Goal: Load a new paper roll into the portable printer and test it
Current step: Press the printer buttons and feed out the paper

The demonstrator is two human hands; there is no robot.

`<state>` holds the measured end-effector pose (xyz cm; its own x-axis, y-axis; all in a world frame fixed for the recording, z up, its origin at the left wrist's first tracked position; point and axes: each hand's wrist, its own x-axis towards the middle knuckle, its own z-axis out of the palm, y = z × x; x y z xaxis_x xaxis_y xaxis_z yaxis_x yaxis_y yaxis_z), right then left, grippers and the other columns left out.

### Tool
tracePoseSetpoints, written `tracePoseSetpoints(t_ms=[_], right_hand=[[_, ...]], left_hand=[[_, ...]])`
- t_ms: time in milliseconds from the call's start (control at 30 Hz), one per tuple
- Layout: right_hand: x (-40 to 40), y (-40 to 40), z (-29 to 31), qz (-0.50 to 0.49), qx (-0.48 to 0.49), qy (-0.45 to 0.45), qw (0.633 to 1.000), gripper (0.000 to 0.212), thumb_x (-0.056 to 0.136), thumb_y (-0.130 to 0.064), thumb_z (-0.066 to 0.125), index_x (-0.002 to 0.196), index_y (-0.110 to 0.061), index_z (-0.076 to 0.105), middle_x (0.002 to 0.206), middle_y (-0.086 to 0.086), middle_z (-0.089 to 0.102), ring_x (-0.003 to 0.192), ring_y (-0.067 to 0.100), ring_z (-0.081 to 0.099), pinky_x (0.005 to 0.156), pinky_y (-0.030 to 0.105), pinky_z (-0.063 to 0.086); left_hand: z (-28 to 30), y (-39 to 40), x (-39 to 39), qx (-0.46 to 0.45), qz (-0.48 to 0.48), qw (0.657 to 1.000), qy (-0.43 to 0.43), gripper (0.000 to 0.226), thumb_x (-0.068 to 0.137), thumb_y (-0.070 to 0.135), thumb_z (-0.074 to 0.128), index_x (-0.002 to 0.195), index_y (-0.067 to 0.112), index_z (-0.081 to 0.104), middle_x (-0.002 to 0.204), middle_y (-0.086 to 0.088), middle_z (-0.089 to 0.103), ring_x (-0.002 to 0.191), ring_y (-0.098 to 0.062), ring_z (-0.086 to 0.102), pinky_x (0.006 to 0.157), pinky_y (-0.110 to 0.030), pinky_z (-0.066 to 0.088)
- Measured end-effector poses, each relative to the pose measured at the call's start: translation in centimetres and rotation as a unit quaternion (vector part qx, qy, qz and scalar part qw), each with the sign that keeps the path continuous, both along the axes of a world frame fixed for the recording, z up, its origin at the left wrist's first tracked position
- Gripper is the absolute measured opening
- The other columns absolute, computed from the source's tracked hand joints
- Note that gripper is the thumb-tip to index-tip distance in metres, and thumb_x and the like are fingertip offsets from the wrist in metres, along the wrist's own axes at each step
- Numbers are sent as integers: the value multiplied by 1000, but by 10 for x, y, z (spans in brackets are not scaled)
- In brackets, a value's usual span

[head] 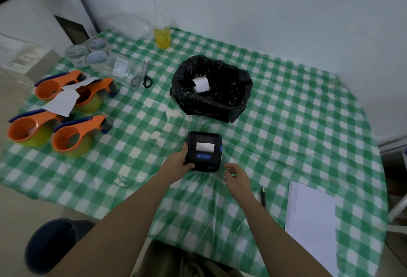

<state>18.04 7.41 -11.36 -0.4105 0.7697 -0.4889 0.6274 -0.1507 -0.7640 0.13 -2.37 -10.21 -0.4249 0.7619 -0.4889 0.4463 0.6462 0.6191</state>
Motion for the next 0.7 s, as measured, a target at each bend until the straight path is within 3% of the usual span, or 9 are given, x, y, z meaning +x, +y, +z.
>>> tracePoseSetpoints(t_ms=[300,467,700], right_hand=[[-2,6,-7,35,27,7,999,22,93,-8,48,110,-9,60,100,2,57,70,14,52,60,23,42],[0,5,-6,43,24,6,999,22,93,-7,48,112,-9,60,100,1,57,81,18,54,62,22,43],[-2,6,-6,35,18,18,999,21,93,-6,48,109,-8,61,99,-1,57,86,18,55,75,30,45]], left_hand=[[-5,-2,-1,10,-4,1000,8,85,88,18,60,147,8,0,134,-19,54,118,-32,55,97,-46,48],[-7,-1,-2,16,-5,1000,10,86,87,18,61,147,8,1,134,-19,54,118,-32,55,97,-46,47],[-8,-2,-3,20,2,1000,8,87,86,19,63,148,10,2,132,-19,56,116,-31,56,97,-46,48]])
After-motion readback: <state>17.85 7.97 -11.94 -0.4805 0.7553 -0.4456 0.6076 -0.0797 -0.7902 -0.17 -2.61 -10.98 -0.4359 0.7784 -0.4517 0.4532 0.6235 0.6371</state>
